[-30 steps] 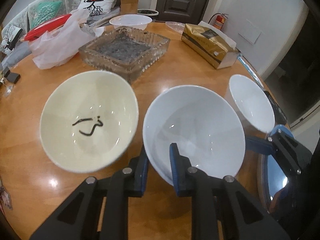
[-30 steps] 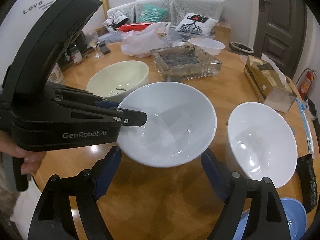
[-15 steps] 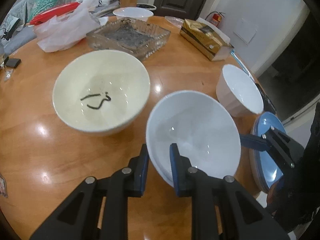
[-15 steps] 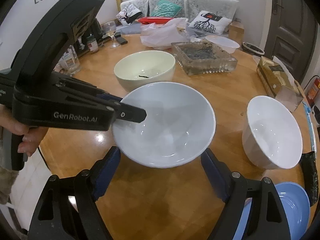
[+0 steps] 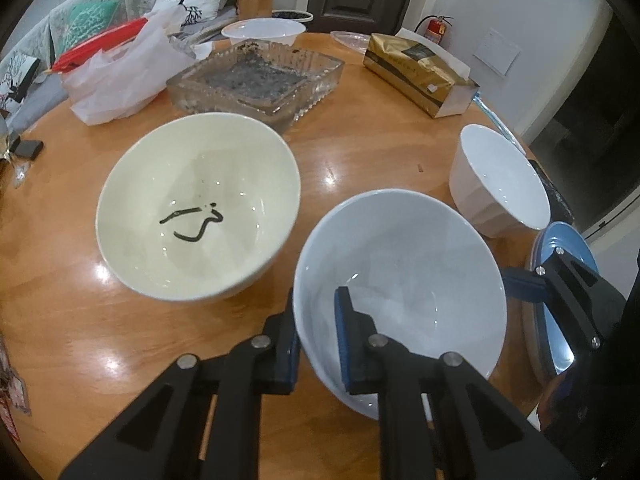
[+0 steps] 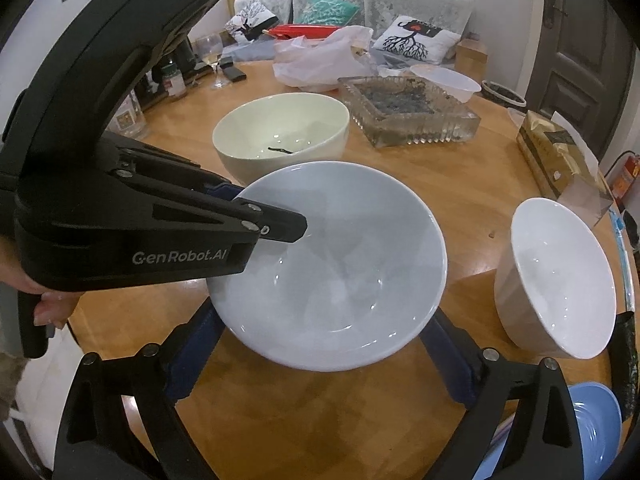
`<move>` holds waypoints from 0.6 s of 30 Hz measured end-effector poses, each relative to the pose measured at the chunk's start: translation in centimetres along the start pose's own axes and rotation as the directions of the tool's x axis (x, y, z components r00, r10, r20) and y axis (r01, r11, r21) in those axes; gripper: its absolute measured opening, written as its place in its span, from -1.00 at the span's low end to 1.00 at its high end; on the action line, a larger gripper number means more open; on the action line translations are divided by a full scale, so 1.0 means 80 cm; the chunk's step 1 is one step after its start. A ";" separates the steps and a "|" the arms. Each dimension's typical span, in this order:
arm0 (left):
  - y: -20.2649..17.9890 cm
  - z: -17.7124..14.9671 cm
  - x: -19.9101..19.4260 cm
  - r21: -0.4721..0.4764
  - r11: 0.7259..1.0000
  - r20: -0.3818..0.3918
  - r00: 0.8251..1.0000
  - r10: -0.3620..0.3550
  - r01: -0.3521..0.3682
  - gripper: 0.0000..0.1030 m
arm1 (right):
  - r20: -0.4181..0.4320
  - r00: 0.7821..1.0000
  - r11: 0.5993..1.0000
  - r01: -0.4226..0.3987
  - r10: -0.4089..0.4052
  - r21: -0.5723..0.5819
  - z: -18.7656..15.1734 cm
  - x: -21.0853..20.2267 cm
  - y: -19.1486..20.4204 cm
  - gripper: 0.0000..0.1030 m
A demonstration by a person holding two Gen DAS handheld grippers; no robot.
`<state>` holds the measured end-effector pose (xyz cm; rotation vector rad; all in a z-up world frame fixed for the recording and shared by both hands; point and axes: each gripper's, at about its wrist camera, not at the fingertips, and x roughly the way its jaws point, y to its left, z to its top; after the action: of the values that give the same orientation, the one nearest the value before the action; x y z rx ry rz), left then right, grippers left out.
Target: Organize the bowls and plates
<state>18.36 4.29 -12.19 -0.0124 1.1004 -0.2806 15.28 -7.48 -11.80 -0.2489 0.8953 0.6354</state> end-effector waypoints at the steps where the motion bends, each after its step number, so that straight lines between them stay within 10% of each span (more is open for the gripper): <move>1: -0.002 0.000 -0.005 0.006 1.000 0.005 1.000 0.001 -0.001 -0.75 | 0.015 1.000 1.000 0.004 -0.004 0.000 0.000 -0.006 0.002 0.82; 18: 0.030 0.046 -0.112 0.013 0.996 0.176 0.981 0.084 -0.088 -0.71 | 0.237 0.971 0.995 0.039 -0.016 -0.091 0.079 -0.068 0.036 0.82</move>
<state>18.34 8.19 -3.05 0.0285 0.9199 -0.2093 15.09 -4.53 -3.50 -0.2645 0.6323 0.6678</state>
